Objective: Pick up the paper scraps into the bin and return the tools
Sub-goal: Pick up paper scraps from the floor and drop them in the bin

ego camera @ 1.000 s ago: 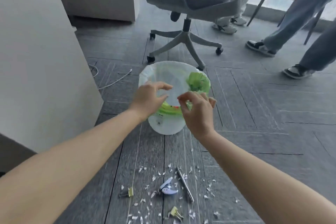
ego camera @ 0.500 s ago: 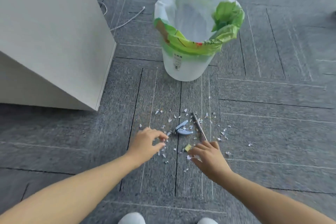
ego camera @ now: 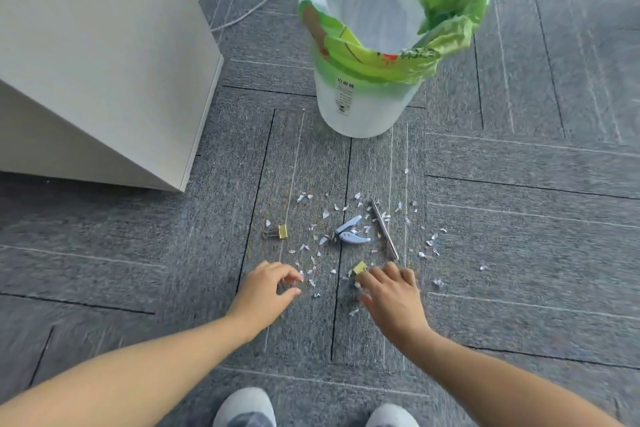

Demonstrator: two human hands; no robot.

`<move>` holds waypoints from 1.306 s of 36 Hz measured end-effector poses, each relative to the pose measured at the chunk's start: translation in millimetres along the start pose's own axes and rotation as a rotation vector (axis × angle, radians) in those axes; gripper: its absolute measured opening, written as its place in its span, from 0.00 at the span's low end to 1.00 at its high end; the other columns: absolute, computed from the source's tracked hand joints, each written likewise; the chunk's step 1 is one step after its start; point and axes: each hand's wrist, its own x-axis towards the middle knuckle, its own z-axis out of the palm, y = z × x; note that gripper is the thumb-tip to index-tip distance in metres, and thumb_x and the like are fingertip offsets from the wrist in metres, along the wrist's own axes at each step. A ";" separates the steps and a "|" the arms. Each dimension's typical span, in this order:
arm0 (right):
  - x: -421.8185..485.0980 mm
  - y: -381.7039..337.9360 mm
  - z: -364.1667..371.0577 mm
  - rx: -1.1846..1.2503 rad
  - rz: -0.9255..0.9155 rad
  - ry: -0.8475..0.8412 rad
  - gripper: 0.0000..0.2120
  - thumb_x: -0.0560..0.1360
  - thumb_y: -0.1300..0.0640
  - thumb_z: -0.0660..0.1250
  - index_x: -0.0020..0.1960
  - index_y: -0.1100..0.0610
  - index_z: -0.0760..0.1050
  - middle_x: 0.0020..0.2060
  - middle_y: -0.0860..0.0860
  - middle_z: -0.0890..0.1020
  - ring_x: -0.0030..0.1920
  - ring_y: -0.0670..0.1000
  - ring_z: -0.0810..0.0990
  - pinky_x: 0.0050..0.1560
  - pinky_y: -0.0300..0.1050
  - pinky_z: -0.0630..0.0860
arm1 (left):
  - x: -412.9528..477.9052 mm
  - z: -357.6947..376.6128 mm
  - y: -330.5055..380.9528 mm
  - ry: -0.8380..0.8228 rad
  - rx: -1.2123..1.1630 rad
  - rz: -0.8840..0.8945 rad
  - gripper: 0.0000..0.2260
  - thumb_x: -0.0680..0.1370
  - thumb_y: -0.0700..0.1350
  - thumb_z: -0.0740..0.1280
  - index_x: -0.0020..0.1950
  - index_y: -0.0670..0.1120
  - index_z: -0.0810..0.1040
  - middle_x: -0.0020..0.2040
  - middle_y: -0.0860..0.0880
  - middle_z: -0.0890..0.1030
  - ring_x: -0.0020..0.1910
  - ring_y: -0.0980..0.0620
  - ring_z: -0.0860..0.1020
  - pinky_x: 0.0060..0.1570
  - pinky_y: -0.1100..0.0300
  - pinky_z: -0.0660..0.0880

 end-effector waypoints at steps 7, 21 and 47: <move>9.8 -3.2 -3.3 -0.003 -0.023 0.023 0.03 0.73 0.51 0.71 0.46 0.46 0.78 0.39 0.40 0.80 0.44 0.49 0.72 0.50 0.47 0.61 | 8.7 -5.4 -4.9 0.140 -0.012 -0.146 0.17 0.74 0.49 0.71 0.62 0.54 0.74 0.58 0.58 0.74 0.60 0.57 0.68 0.66 0.55 0.66; 29.6 -42.6 -14.6 0.159 -0.081 -0.005 0.05 0.77 0.47 0.65 0.47 0.45 0.78 0.42 0.39 0.80 0.46 0.46 0.70 0.50 0.45 0.59 | 16.9 -6.1 -8.8 0.068 0.111 -0.050 0.05 0.75 0.52 0.70 0.49 0.56 0.78 0.49 0.61 0.77 0.54 0.57 0.71 0.63 0.55 0.67; 68.6 -86.2 1.2 0.191 -0.087 -0.089 0.08 0.75 0.43 0.66 0.52 0.43 0.74 0.49 0.40 0.79 0.53 0.46 0.71 0.56 0.46 0.56 | 2.3 -10.5 -32.2 0.124 0.142 -0.067 0.02 0.77 0.52 0.66 0.47 0.55 0.74 0.50 0.61 0.72 0.52 0.59 0.67 0.58 0.58 0.62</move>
